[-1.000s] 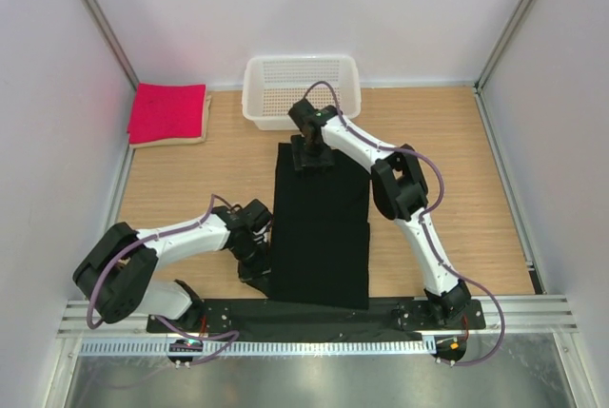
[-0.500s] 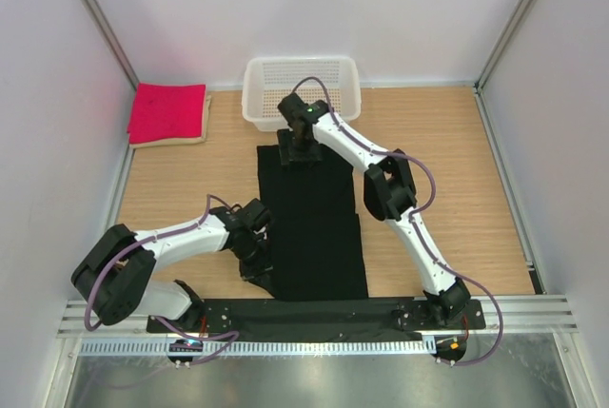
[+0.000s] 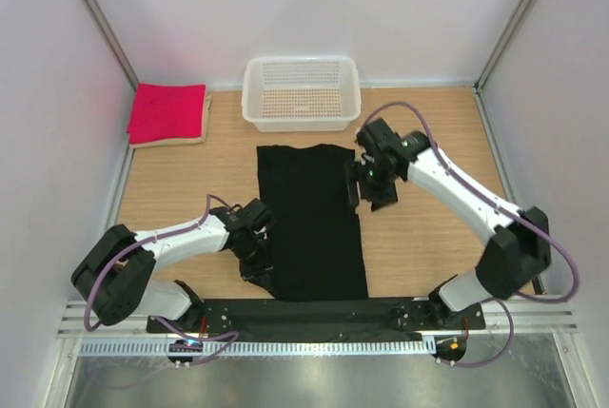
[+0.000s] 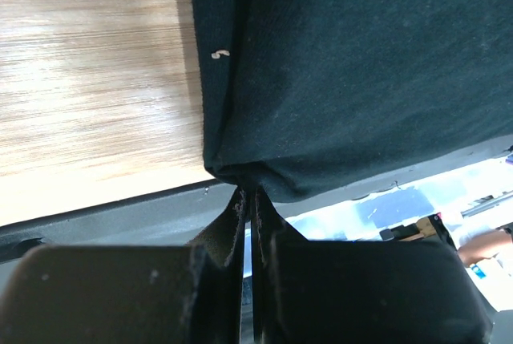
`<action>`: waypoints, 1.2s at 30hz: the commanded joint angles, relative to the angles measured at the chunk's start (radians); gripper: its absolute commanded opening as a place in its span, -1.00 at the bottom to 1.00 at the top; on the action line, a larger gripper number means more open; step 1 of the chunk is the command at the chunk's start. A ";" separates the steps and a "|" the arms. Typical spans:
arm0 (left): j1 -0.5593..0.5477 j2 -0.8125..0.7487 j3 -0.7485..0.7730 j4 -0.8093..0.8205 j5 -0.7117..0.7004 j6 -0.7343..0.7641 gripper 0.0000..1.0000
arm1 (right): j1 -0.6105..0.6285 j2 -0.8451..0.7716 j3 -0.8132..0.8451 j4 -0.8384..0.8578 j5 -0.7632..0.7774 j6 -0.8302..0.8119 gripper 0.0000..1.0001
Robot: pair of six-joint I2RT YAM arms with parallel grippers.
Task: Fold and stack the t-shirts
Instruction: Fold the tshirt
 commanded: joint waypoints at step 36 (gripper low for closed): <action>-0.002 0.005 0.039 -0.002 0.018 0.018 -0.99 | 0.031 -0.348 -1.008 0.507 -0.386 0.435 -0.03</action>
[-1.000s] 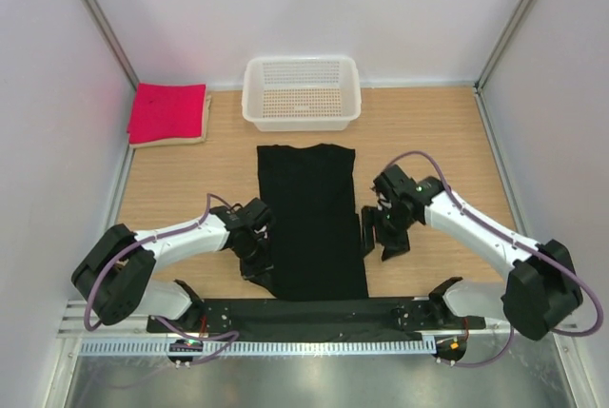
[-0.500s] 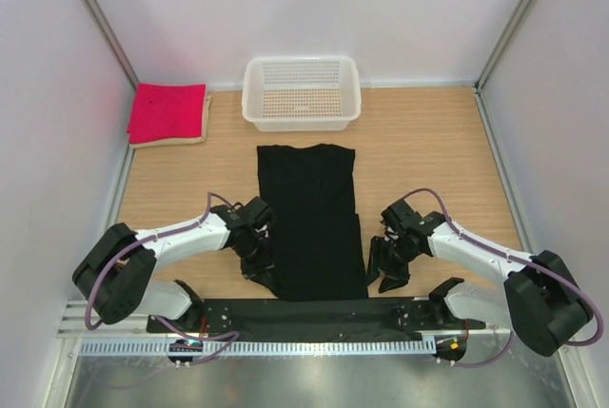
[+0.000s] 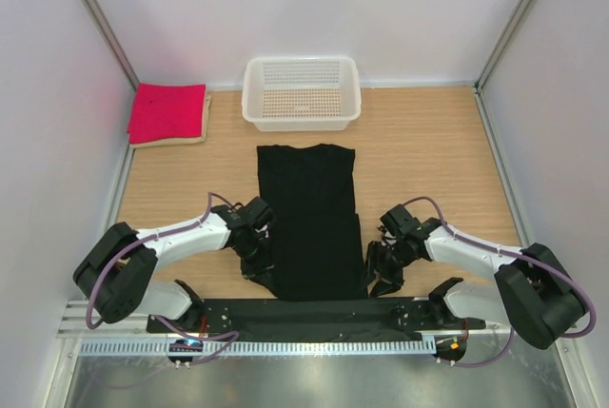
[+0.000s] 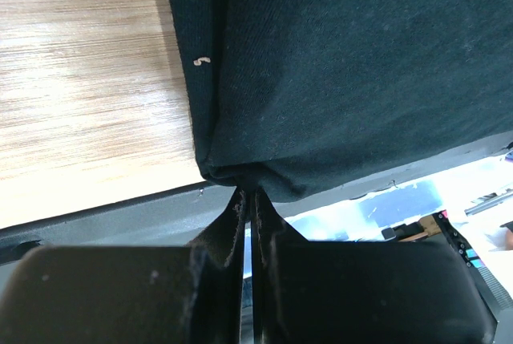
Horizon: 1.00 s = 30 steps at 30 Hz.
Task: Fold and stack the t-shirts
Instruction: Fold the tshirt
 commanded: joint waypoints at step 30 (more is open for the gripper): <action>-0.027 -0.227 0.006 -0.119 0.022 -0.082 -0.99 | 0.043 -0.145 0.140 -0.199 0.049 -0.078 -0.97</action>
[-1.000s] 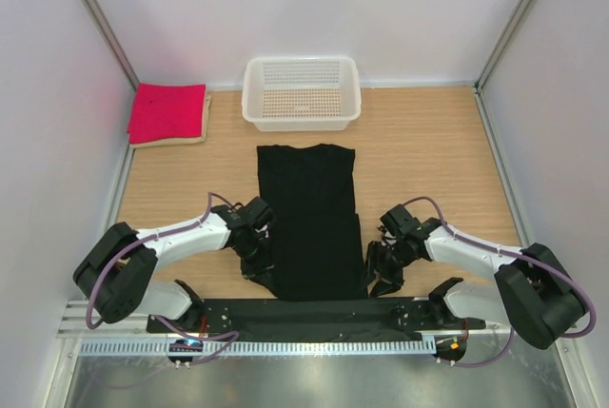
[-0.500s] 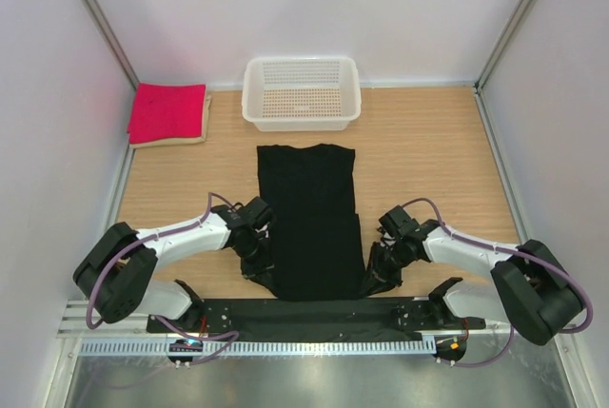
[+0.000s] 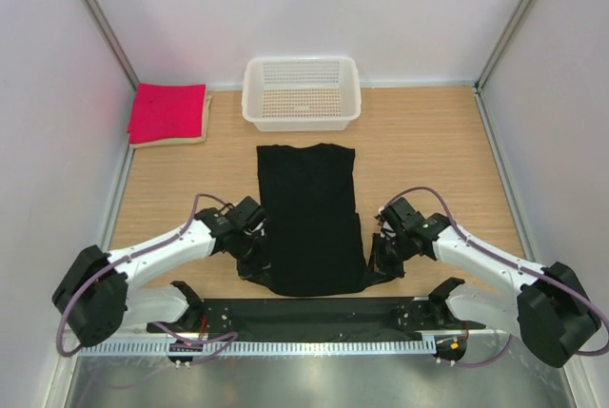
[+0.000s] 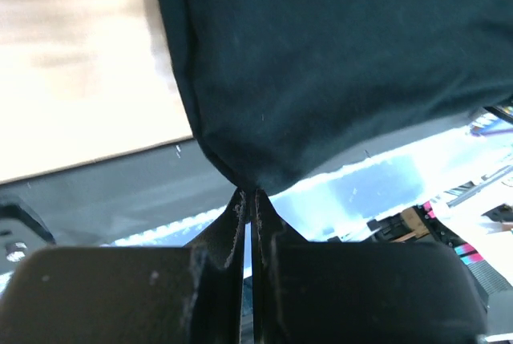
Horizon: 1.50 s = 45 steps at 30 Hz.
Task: Fold and stack the t-shirts
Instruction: Fold the tshirt
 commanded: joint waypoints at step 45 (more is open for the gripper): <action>0.285 0.025 0.705 -0.427 -0.134 0.199 -0.99 | -0.108 0.272 0.850 -0.380 0.110 -0.164 -0.98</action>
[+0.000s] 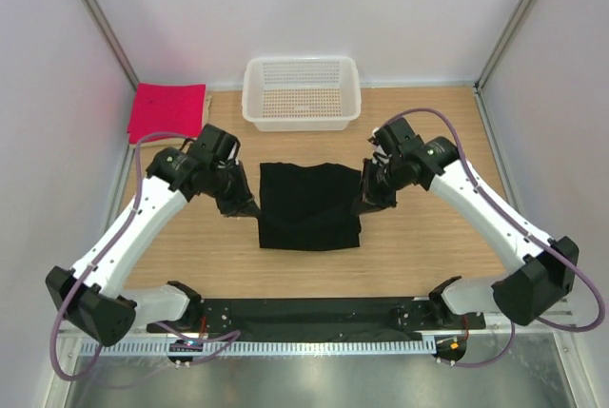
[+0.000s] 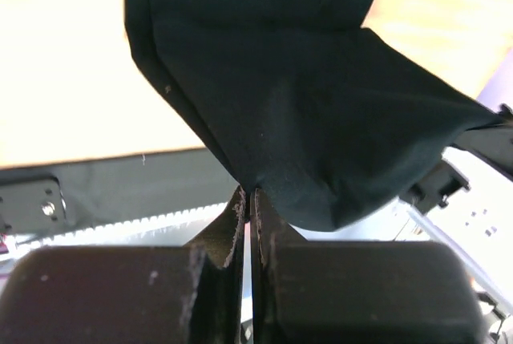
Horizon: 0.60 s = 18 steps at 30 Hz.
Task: Fold and stack the t-shirts
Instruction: Fold the tshirt
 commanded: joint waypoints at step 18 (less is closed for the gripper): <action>0.135 0.204 0.217 -0.060 0.122 0.222 -1.00 | -0.155 0.129 0.181 -0.090 -0.174 -0.184 -0.98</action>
